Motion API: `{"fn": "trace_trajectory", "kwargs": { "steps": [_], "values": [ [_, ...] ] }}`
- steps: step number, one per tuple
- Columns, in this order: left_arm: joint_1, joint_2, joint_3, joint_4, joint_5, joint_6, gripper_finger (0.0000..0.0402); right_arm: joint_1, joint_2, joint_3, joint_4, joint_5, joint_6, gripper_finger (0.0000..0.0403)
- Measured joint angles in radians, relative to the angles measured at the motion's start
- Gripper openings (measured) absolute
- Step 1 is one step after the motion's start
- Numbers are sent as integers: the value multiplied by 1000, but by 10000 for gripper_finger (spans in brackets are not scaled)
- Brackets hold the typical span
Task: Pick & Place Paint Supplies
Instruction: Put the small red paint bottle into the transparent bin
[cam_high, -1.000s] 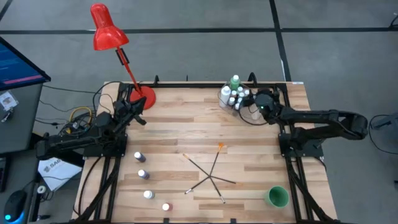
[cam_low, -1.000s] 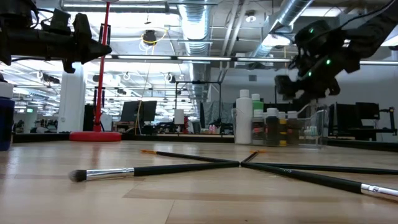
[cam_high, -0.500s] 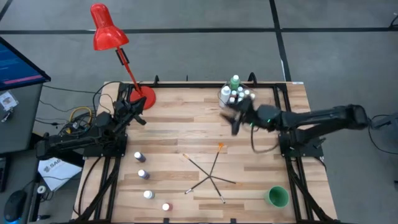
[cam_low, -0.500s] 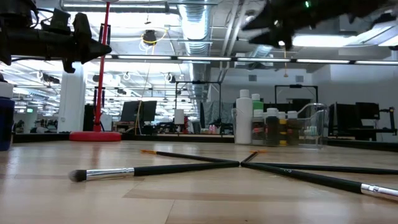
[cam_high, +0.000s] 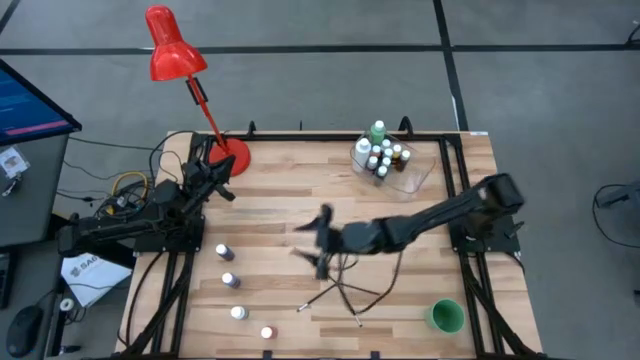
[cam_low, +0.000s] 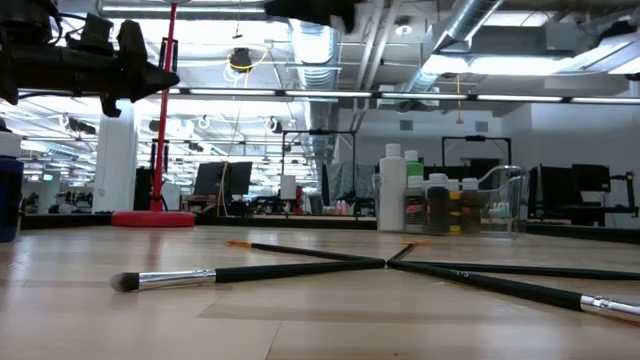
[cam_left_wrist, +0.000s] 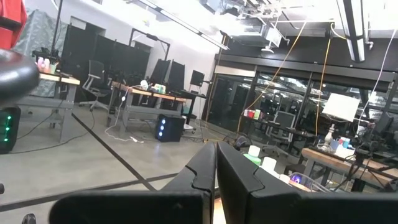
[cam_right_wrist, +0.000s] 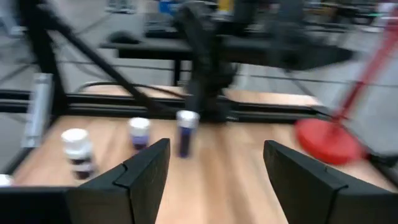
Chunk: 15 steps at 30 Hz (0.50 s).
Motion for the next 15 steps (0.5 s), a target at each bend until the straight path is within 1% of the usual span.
{"fn": "trace_trajectory", "kwargs": {
  "steps": [4, 9, 15],
  "values": [
    [0, 0, 0, 1, 0, 0, 8, 18, 167, 185, 2, -114, 0, 255],
    [0, 0, 0, 2, 0, 0, 8, 35, 358, 417, 0, -224, 0, 255],
    [0, 0, 0, 2, 0, 0, 8, 41, 550, 663, -16, -321, 2, 255]
  ]
}}
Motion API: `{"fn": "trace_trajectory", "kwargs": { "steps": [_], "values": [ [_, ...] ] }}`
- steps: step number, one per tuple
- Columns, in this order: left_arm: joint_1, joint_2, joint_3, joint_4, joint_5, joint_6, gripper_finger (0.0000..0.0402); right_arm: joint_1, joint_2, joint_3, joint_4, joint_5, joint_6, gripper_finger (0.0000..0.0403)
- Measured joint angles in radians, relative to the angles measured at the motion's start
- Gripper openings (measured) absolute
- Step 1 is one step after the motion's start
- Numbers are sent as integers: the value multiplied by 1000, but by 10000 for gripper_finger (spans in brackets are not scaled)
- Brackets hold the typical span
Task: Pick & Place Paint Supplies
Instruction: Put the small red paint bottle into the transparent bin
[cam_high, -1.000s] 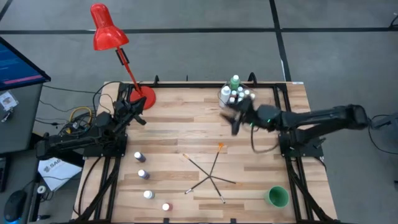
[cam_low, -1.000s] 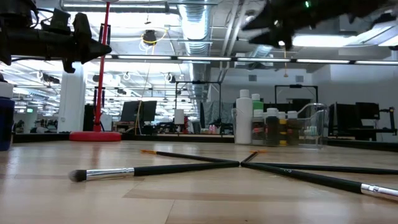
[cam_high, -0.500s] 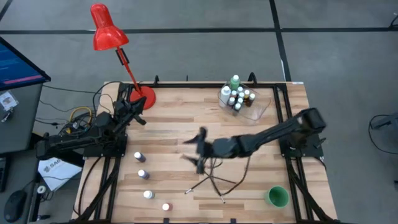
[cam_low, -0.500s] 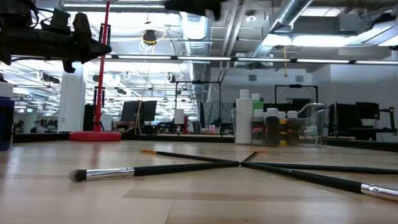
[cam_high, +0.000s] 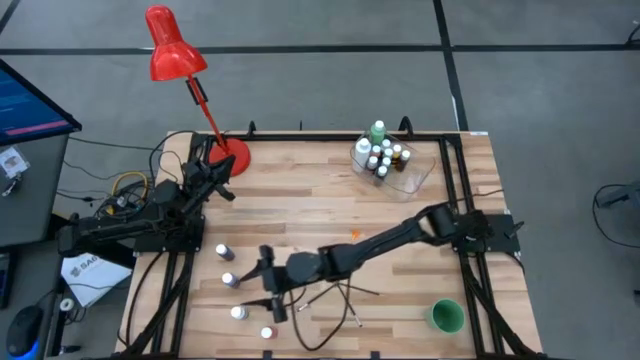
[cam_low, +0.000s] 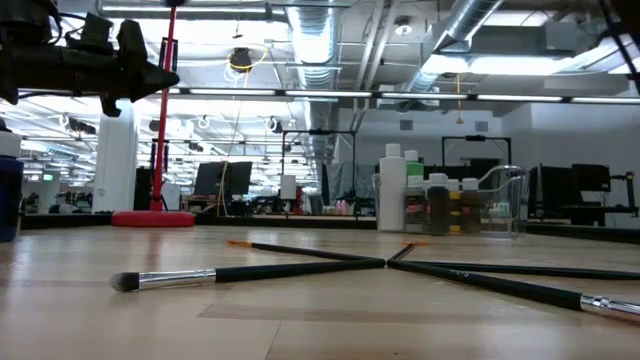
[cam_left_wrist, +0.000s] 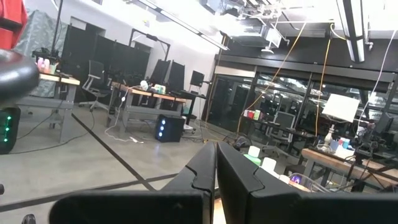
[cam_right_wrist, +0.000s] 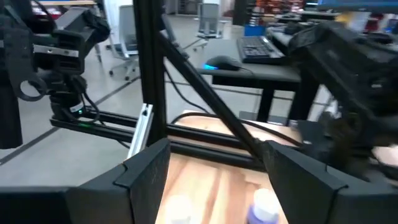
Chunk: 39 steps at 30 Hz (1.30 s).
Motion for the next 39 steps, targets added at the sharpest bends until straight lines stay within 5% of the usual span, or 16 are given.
{"fn": "trace_trajectory", "kwargs": {
  "steps": [20, 39],
  "values": [
    [0, 0, 0, 5, 0, 0, 8, 0, 377, 417, -78, -162, 62, 255],
    [0, 0, 0, 12, 0, 0, 8, -54, 397, 447, -215, -242, 126, 255]
  ]
}}
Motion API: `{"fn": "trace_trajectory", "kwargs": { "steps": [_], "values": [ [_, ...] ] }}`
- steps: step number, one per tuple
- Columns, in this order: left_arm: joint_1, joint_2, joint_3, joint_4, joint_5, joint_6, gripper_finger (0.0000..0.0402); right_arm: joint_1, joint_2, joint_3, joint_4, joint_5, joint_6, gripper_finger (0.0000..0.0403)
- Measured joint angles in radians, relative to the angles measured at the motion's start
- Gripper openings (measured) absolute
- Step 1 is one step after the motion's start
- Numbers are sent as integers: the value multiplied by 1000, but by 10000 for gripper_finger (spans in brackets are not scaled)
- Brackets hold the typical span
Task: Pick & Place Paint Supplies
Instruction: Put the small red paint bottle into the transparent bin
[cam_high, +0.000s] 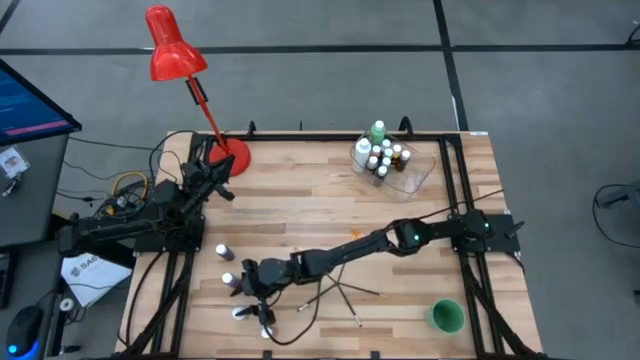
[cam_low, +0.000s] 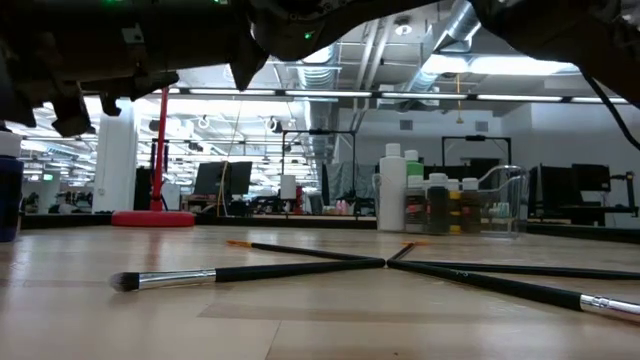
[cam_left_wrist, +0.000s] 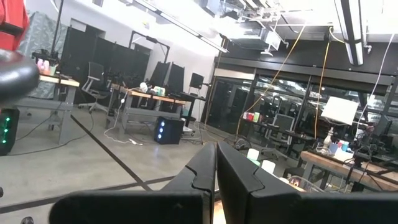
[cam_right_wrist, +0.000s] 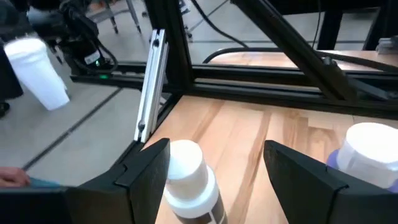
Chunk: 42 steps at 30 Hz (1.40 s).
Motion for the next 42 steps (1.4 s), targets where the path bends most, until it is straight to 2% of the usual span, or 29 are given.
{"fn": "trace_trajectory", "kwargs": {
  "steps": [3, 9, 16, 23, 37, 42],
  "values": [
    [0, 0, 0, 1, 0, 0, 8, 2, -31, -1, -33, -2, -36, 255],
    [0, 0, 0, 3, 0, 0, 8, 20, -163, 1, -241, -27, -132, 255],
    [0, 0, 0, 7, 0, 0, 8, 105, -222, 0, -413, -81, -184, 255],
    [0, 0, 0, 7, 0, 0, 8, 179, -193, -1, -397, -60, -231, 255],
    [0, 4, 0, 7, 0, 0, 8, 122, -110, 1, -345, -45, -171, 255],
    [0, 5, 0, 7, 0, 0, 8, 123, -103, -3, -376, -46, -169, 255]
  ]
}}
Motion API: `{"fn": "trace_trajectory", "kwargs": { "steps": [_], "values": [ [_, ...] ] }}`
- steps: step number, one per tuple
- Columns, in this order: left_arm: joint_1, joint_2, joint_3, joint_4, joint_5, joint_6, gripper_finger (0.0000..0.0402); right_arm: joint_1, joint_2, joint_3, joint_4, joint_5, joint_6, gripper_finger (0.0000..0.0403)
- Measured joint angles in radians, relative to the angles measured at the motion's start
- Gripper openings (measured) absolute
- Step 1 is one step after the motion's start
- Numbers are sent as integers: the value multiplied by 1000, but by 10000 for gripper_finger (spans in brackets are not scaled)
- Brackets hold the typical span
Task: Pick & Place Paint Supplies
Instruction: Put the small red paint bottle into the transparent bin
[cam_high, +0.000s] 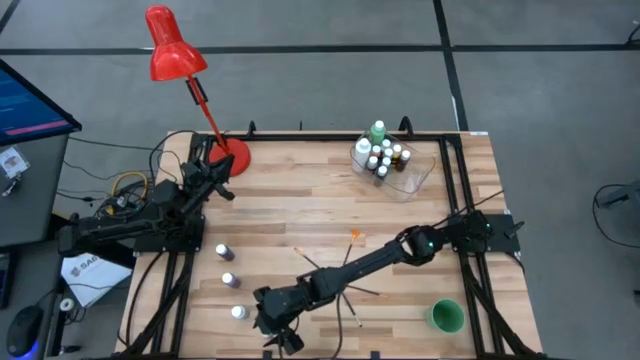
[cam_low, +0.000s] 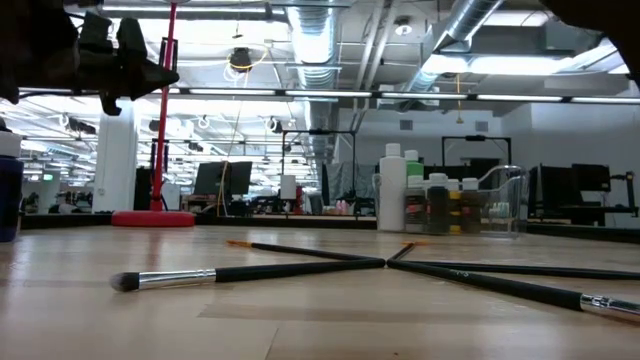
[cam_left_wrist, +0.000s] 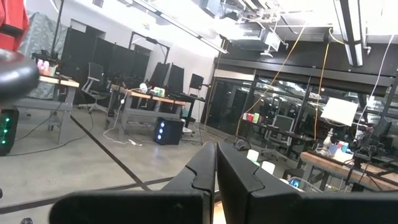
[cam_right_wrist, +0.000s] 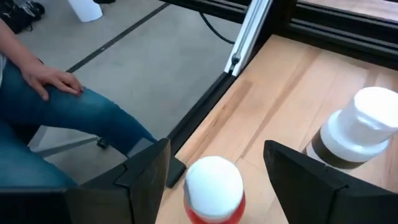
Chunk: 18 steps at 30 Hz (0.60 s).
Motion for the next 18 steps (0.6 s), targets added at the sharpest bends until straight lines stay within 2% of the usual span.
{"fn": "trace_trajectory", "kwargs": {
  "steps": [9, 18],
  "values": [
    [0, 0, 0, 0, 0, 0, 8, -1, -1, 1, -25, 0, 0, 251],
    [0, 0, 0, 0, 0, 0, 8, 0, -1, 1, -86, -1, 0, 201]
  ]
}}
